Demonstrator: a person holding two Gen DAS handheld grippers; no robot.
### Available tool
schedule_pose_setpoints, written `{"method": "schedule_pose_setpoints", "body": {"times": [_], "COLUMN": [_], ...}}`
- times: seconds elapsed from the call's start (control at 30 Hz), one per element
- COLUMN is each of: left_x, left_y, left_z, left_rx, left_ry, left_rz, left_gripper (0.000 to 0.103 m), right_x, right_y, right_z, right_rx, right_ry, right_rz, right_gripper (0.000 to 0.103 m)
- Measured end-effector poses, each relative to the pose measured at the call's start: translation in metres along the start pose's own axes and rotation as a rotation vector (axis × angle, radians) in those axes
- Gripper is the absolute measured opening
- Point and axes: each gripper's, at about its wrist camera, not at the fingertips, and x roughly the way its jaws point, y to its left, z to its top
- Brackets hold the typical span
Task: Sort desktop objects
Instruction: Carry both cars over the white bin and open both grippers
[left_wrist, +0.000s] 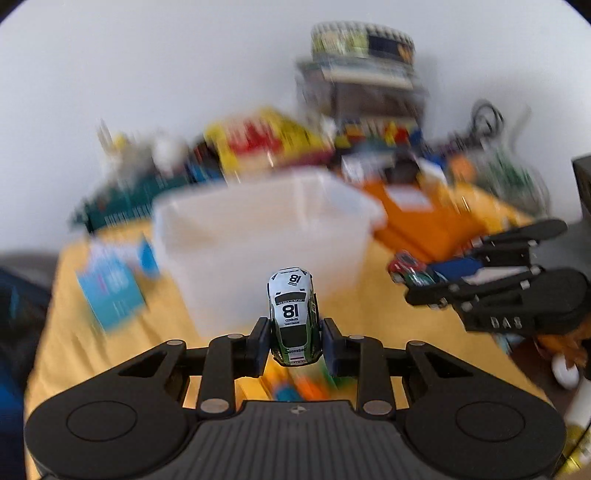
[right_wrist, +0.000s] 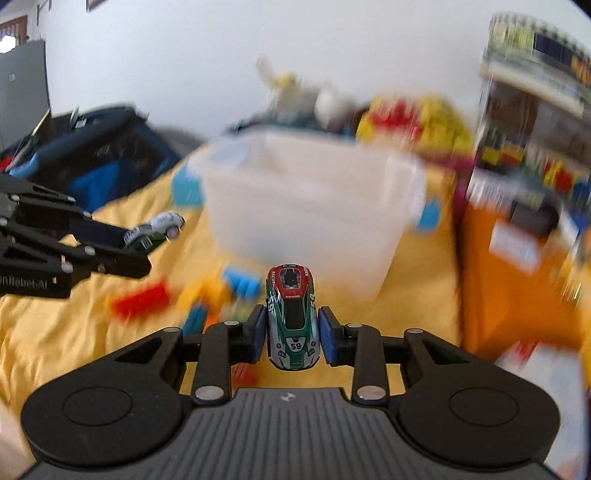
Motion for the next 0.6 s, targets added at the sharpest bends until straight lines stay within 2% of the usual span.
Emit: {"method": "schedule_pose_setpoints", "body": {"times": [0.13, 0.23, 0.37, 0.43, 0.53, 0.6], "left_x": [0.006, 0.026, 0.066, 0.092, 0.126, 0.138], "left_y": [0.016, 0.025, 0.041, 0.046, 0.056, 0.060], "left_z": [0.047, 0.073, 0.094, 0.096, 0.089, 0.080], "left_rx": [0.029, 0.046, 0.011, 0.013, 0.002, -0.017], "left_ry": [-0.091, -0.114, -0.082, -0.047, 0.023, 0.058], "left_rz": [0.054, 0.099, 0.133, 0.156, 0.187, 0.171], "left_gripper": [0.033, 0.033, 0.033, 0.033, 0.033, 0.033], "right_x": [0.008, 0.024, 0.055, 0.078, 0.105, 0.122], "right_y": [-0.011, -0.016, -0.031, -0.039, -0.042, -0.041], "right_z": [0.043, 0.071, 0.109, 0.121, 0.123, 0.119], "right_rx": [-0.030, -0.022, 0.040, 0.077, 0.108, 0.110], "right_ry": [-0.083, -0.121, -0.138, -0.107, -0.055, -0.007], "right_rz": [-0.035, -0.059, -0.086, -0.101, -0.113, -0.118], "right_gripper": [0.034, 0.034, 0.034, 0.034, 0.034, 0.034]}}
